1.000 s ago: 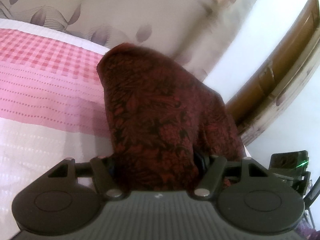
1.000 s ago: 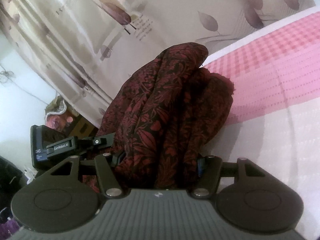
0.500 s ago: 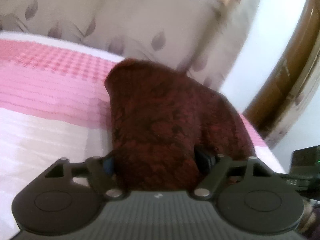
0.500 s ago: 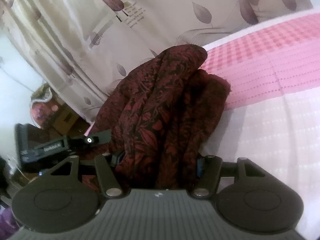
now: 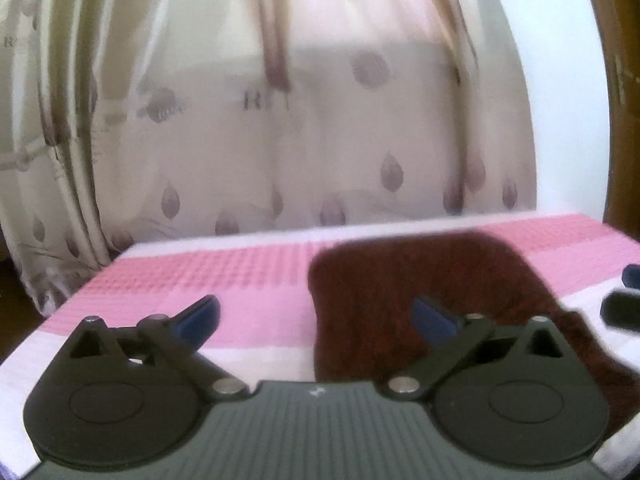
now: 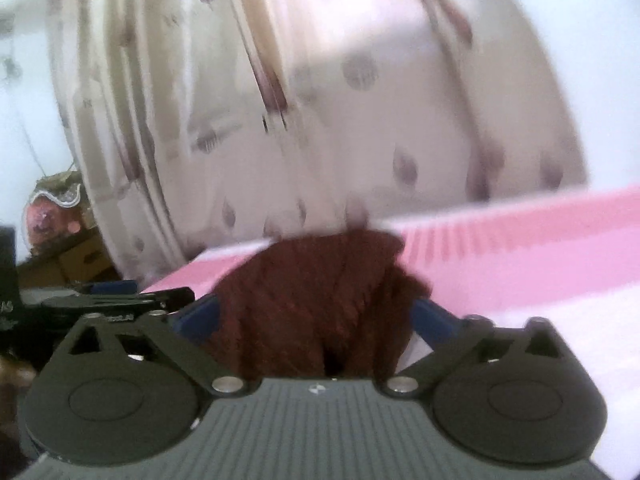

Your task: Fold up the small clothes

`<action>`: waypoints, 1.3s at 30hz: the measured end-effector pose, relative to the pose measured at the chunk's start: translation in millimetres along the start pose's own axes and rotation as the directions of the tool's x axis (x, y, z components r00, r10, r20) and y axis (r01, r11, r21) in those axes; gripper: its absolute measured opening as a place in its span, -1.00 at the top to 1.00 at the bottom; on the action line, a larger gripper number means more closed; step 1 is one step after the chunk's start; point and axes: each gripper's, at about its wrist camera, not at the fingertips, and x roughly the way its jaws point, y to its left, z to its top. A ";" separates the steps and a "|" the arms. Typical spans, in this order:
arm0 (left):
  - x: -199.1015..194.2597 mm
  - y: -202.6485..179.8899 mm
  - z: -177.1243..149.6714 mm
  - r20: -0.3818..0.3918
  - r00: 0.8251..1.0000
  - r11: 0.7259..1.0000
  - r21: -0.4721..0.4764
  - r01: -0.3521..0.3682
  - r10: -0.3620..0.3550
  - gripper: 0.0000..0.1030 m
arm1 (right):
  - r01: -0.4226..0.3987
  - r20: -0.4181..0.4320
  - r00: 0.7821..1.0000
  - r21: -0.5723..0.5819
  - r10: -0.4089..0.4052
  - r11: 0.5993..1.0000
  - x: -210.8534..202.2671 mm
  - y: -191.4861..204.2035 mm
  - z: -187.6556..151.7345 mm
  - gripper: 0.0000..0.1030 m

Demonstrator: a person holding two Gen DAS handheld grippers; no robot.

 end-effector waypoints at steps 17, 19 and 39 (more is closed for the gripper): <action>-78.3 -16.4 27.5 0.172 0.982 0.996 -0.043 -0.075 0.082 -1.00 | 0.036 0.116 0.993 -0.028 -0.033 0.999 -63.8 20.3 20.3 -1.00; -76.3 -16.4 31.1 0.133 0.990 0.997 -0.061 -0.045 0.053 -1.00 | 0.033 0.114 0.993 -0.041 -0.028 0.999 -65.9 24.1 21.7 -1.00; -58.8 -10.0 17.6 0.026 0.999 0.992 -0.122 -0.031 0.034 -1.00 | 0.127 0.077 0.990 -0.080 -0.121 0.989 -59.4 41.1 14.1 -1.00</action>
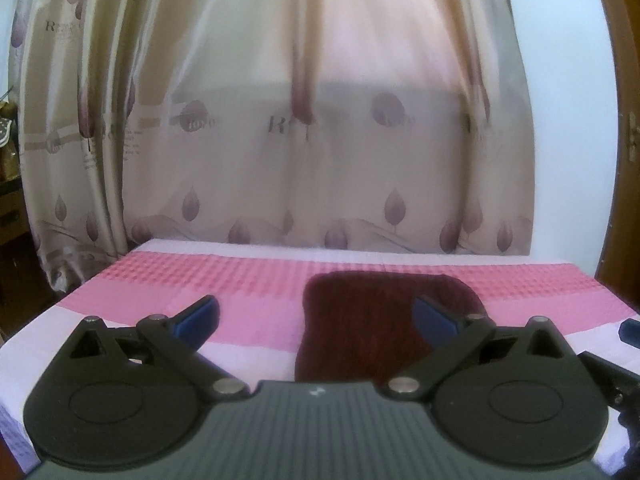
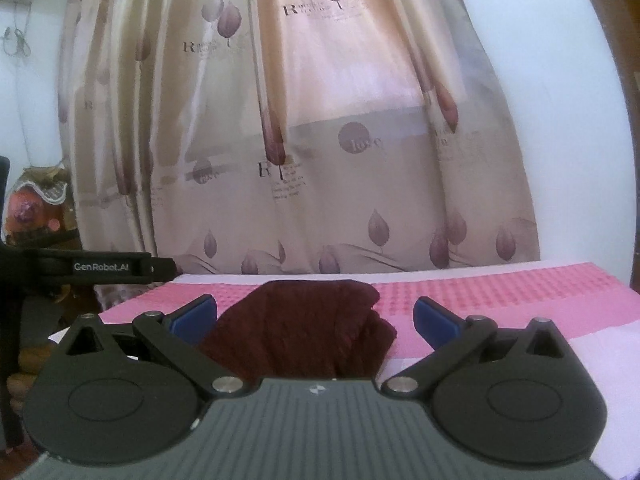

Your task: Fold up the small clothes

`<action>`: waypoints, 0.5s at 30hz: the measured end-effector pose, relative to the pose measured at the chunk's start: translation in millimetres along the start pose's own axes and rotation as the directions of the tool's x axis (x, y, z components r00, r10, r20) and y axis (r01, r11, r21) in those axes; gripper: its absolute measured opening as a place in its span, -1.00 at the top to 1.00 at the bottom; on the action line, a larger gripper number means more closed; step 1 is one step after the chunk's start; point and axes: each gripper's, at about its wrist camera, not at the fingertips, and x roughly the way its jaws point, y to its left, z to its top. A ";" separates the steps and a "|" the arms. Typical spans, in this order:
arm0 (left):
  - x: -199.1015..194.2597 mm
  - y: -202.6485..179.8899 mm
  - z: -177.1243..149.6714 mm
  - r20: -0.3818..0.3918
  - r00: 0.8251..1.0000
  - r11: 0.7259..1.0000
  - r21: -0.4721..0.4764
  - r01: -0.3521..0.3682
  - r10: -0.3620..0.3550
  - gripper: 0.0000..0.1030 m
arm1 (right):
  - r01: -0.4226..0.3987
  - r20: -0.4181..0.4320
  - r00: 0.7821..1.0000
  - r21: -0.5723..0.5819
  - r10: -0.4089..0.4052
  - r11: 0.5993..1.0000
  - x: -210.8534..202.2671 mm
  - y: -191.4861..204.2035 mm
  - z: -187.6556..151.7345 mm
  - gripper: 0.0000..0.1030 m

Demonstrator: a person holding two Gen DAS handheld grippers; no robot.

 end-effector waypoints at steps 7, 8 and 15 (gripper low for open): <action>6.2 -2.2 -5.5 -0.021 1.000 1.000 0.006 0.007 -0.006 -1.00 | 0.009 -0.021 1.000 -0.001 -0.009 1.000 4.8 0.2 -4.5 -1.00; 6.7 -2.5 -6.1 -0.022 1.000 1.000 0.005 0.007 -0.007 -1.00 | 0.009 -0.021 1.000 0.000 -0.009 1.000 5.0 -0.1 -4.8 -1.00; 12.6 -3.7 -8.8 -0.040 0.999 1.000 0.012 0.017 -0.016 -1.00 | 0.018 -0.033 0.999 -0.004 -0.018 1.000 8.8 -0.2 -7.5 -1.00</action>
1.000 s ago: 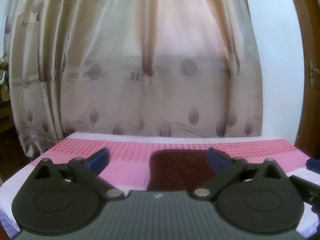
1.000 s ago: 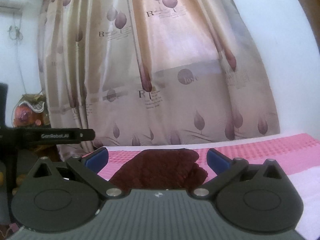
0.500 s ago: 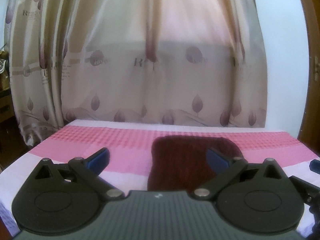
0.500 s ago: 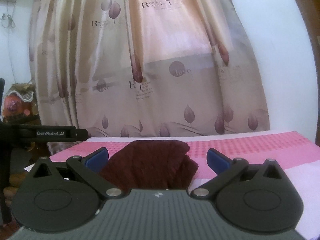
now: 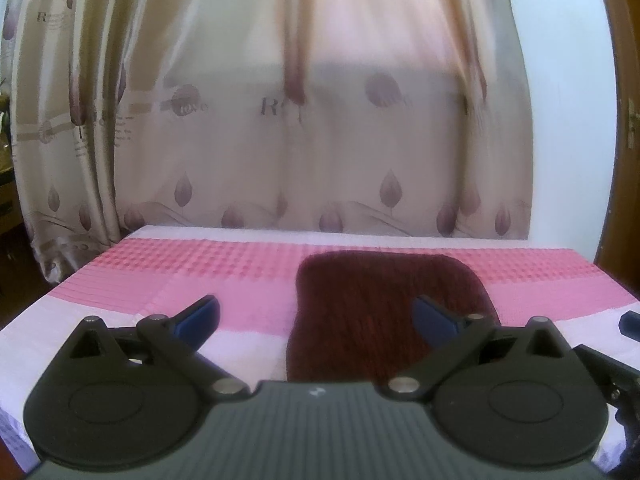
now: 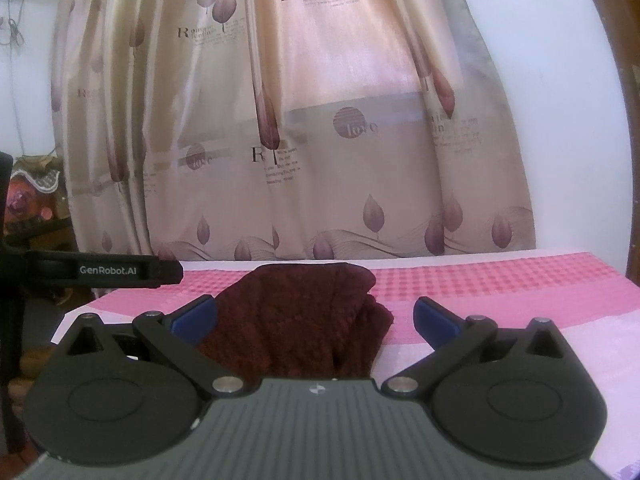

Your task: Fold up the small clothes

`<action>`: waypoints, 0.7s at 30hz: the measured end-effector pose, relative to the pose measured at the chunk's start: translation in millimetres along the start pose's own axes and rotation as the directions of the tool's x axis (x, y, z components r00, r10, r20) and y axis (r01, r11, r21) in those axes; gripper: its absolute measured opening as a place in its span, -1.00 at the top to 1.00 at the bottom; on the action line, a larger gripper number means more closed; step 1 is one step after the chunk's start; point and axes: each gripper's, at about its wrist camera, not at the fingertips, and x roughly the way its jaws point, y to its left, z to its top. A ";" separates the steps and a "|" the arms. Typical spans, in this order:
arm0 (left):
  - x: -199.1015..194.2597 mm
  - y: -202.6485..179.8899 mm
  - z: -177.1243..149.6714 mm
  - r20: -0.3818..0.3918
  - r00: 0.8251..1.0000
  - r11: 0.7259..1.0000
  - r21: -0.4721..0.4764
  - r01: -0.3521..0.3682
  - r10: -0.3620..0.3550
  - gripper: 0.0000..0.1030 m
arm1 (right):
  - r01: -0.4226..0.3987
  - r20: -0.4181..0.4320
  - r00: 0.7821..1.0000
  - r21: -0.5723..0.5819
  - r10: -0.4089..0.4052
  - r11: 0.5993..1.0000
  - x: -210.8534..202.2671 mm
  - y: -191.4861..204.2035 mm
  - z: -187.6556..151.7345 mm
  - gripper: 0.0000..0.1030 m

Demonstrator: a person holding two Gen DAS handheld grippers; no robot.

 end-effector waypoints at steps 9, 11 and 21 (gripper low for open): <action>6.7 -5.6 -6.6 -0.016 1.000 1.000 0.015 0.004 -0.004 -1.00 | 0.035 -0.024 0.999 0.008 -0.035 0.999 8.1 1.6 -9.5 -1.00; 7.5 -5.5 -6.4 -0.013 1.000 1.000 0.018 0.005 -0.005 -1.00 | 0.036 -0.031 0.999 0.008 -0.036 0.999 9.5 1.6 -10.8 -1.00; 12.4 -5.9 -7.5 -0.009 1.000 1.000 0.002 -0.010 0.010 -1.00 | 0.044 -0.046 0.998 0.019 -0.043 0.999 13.2 -0.1 -12.2 -1.00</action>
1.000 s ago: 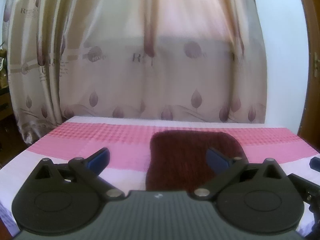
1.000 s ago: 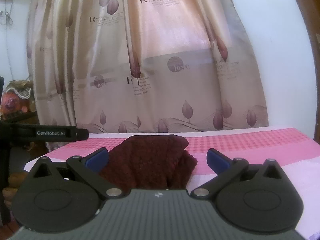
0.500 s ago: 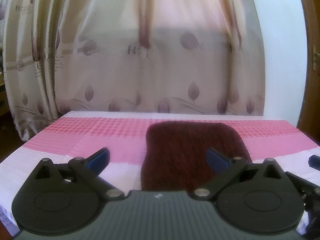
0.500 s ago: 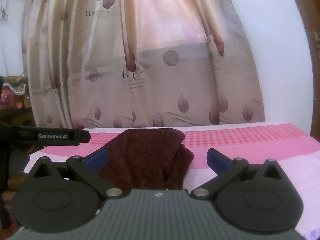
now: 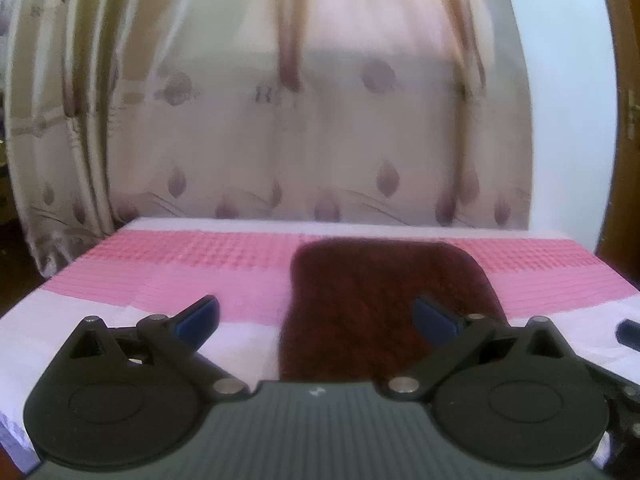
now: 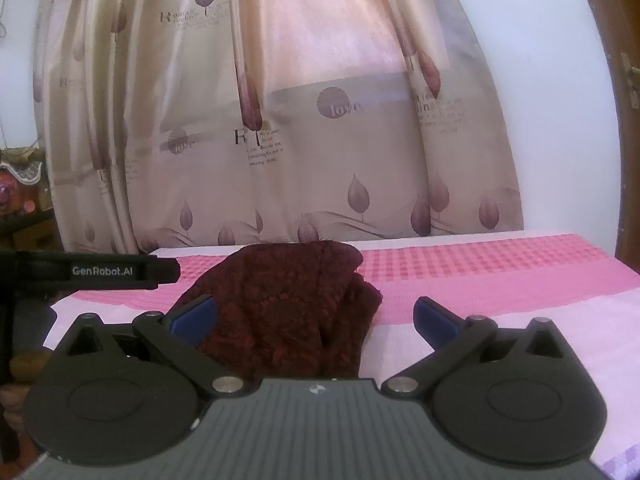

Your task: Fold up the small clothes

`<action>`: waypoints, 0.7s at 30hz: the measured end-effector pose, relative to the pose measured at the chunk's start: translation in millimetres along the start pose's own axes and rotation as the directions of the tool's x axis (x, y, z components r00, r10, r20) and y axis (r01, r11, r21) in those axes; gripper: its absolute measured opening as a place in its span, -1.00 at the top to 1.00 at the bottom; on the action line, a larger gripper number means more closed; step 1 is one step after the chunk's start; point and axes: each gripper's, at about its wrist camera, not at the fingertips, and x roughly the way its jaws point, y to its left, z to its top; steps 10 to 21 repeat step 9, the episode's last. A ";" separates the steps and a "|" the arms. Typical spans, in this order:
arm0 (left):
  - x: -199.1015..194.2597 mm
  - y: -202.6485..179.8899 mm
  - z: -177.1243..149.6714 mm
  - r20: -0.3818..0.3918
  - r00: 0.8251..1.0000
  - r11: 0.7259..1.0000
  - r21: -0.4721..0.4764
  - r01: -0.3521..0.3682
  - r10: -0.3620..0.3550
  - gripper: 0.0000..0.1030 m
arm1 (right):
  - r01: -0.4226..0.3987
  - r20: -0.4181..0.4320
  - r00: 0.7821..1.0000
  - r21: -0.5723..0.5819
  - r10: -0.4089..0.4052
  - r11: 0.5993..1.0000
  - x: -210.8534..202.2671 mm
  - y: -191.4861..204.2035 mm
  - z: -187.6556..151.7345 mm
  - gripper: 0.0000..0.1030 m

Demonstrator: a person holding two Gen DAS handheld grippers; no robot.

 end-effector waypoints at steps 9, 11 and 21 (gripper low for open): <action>1.9 -0.5 -0.2 -0.018 1.000 1.000 0.000 0.003 -0.003 -1.00 | 0.013 0.000 1.000 0.001 -0.013 1.000 0.6 -1.4 0.4 -1.00; 1.9 -0.5 -0.2 -0.018 1.000 1.000 0.000 0.003 -0.003 -1.00 | 0.013 0.000 1.000 0.001 -0.013 1.000 0.6 -1.4 0.4 -1.00; 1.9 -0.5 -0.2 -0.018 1.000 1.000 0.000 0.003 -0.003 -1.00 | 0.013 0.000 1.000 0.001 -0.013 1.000 0.6 -1.4 0.4 -1.00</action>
